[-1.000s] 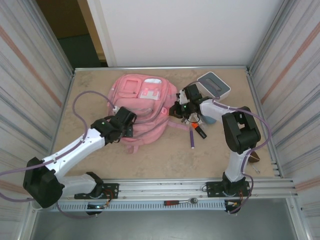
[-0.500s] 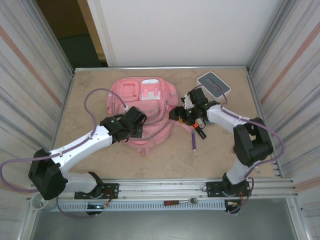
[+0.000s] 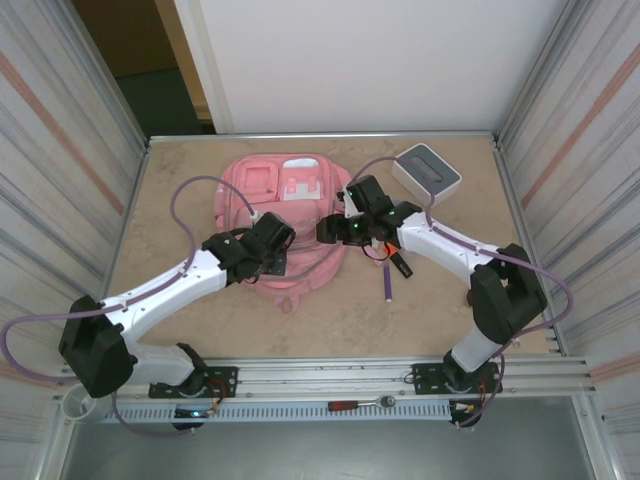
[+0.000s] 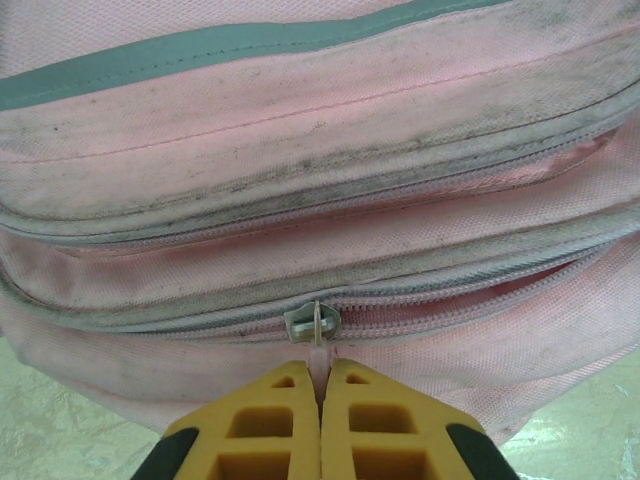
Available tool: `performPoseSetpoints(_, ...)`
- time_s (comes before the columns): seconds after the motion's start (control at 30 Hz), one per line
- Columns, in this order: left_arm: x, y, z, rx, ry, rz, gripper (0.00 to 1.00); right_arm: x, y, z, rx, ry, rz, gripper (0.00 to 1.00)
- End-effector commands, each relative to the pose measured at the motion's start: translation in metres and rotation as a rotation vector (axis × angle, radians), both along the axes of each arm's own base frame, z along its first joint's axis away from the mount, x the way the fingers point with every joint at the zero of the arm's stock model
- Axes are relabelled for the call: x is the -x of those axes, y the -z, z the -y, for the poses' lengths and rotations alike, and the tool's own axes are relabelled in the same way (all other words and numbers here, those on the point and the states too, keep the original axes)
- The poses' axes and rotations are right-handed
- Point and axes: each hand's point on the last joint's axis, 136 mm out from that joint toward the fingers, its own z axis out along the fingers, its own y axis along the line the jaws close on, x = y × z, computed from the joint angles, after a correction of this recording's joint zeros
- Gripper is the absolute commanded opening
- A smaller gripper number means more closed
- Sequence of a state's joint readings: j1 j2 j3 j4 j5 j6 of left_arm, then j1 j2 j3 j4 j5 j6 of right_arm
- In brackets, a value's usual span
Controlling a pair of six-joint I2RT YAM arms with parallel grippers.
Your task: Pack the student bag
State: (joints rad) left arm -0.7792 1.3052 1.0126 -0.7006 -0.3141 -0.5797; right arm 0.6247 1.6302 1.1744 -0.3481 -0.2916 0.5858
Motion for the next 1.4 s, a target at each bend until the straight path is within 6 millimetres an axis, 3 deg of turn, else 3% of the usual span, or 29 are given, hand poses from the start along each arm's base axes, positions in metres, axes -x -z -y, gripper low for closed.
performPoseSetpoints(0.0, -0.009, -0.009, 0.004, 0.027, -0.016, 0.059, 0.0, -0.012, 0.001, -0.002, -0.029, 0.066, -0.043, 0.62)
performPoseSetpoints(0.23, -0.008, -0.008, 0.003, 0.017, -0.013, 0.061, 0.0, -0.021, 0.015, -0.022, -0.106, 0.084, -0.123, 0.45)
performPoseSetpoints(0.37, -0.008, -0.004, 0.002, 0.011, -0.017, 0.057, 0.0, -0.023, 0.018, -0.028, -0.128, 0.084, -0.14, 0.41)
performPoseSetpoints(0.5, -0.008, -0.003, -0.003, -0.013, -0.025, 0.062, 0.0, -0.031, 0.02, -0.018, -0.111, 0.113, -0.129, 0.15)
performPoseSetpoints(0.63, -0.007, -0.003, -0.018, -0.063, -0.055, 0.074, 0.0, -0.039, 0.02, 0.005, -0.106, 0.151, -0.121, 0.0)
performPoseSetpoints(0.8, -0.005, 0.006, -0.048, -0.102, -0.121, 0.055, 0.0, -0.045, 0.01, 0.025, -0.139, 0.126, -0.109, 0.0)
performPoseSetpoints(1.0, 0.0, 0.007, -0.079, -0.148, -0.198, 0.05, 0.0, -0.058, 0.006, 0.021, -0.184, 0.026, -0.144, 0.0)
performPoseSetpoints(1.17, 0.005, 0.004, -0.073, -0.108, -0.173, 0.039, 0.0, -0.077, 0.002, 0.012, -0.157, -0.052, -0.113, 0.0)
performPoseSetpoints(1.37, 0.004, -0.002, -0.048, -0.028, -0.097, 0.05, 0.0, -0.092, -0.003, 0.032, -0.049, -0.078, -0.043, 0.04)
